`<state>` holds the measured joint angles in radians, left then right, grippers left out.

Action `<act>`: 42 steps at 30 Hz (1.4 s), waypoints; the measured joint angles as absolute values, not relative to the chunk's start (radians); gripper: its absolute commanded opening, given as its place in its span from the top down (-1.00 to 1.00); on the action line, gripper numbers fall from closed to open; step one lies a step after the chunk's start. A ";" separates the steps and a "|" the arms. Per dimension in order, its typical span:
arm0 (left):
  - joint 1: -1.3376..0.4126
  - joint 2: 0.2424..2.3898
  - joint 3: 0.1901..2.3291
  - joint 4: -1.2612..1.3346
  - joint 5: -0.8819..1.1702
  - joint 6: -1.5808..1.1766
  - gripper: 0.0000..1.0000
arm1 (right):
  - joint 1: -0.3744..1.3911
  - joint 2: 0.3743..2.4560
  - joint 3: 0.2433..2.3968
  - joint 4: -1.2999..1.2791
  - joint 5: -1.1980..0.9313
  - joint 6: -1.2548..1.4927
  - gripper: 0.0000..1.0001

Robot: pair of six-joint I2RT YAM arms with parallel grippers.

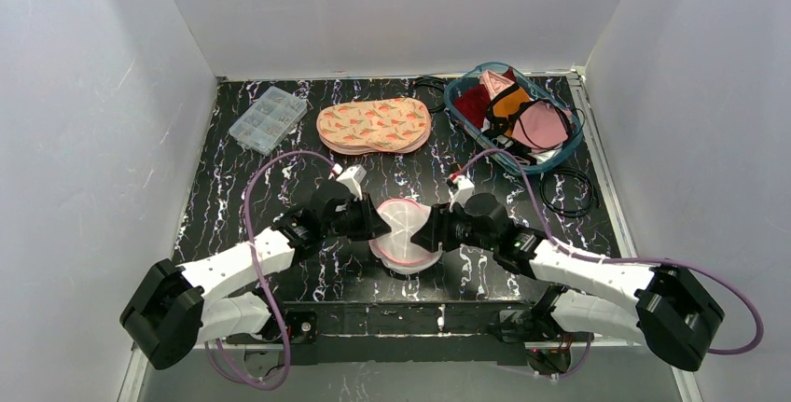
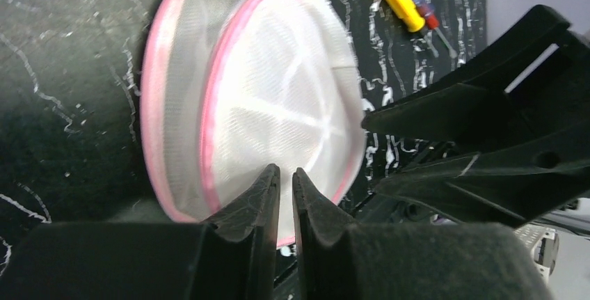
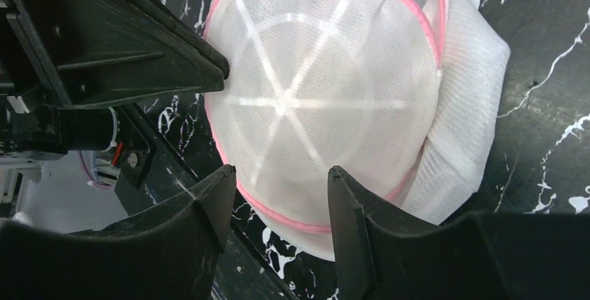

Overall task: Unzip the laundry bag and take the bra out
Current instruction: Close the laundry bag at the center of the board, then adjust the laundry bag at the center of the board.

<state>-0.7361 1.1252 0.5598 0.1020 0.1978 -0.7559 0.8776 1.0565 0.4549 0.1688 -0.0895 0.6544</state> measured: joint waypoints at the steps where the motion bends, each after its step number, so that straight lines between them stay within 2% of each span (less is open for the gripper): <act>1: -0.736 1.125 0.540 0.112 0.193 -0.758 0.79 | 0.882 1.063 0.443 0.192 -0.088 0.656 -0.19; 16: -0.739 1.215 0.445 0.249 0.195 -0.764 0.73 | 0.886 1.072 0.261 0.271 -0.031 0.670 -0.20; 24: -0.740 1.091 0.420 0.222 0.198 -0.761 0.45 | 0.886 0.856 0.317 0.115 -0.026 0.640 -0.26; 28: -0.740 1.003 0.440 0.177 0.199 -0.759 0.41 | 0.886 0.824 0.440 0.052 -0.038 0.620 -0.11; 32: -0.743 1.012 0.494 0.163 0.208 -0.759 0.47 | 0.886 0.896 0.517 0.081 -0.064 0.624 0.11; 36: -0.752 1.093 0.523 0.179 0.221 -0.757 0.52 | 0.887 1.003 0.496 0.119 -0.037 0.636 0.24; 42: -0.772 1.211 0.495 0.203 0.229 -0.759 0.56 | 0.887 1.063 0.369 0.155 0.028 0.663 0.26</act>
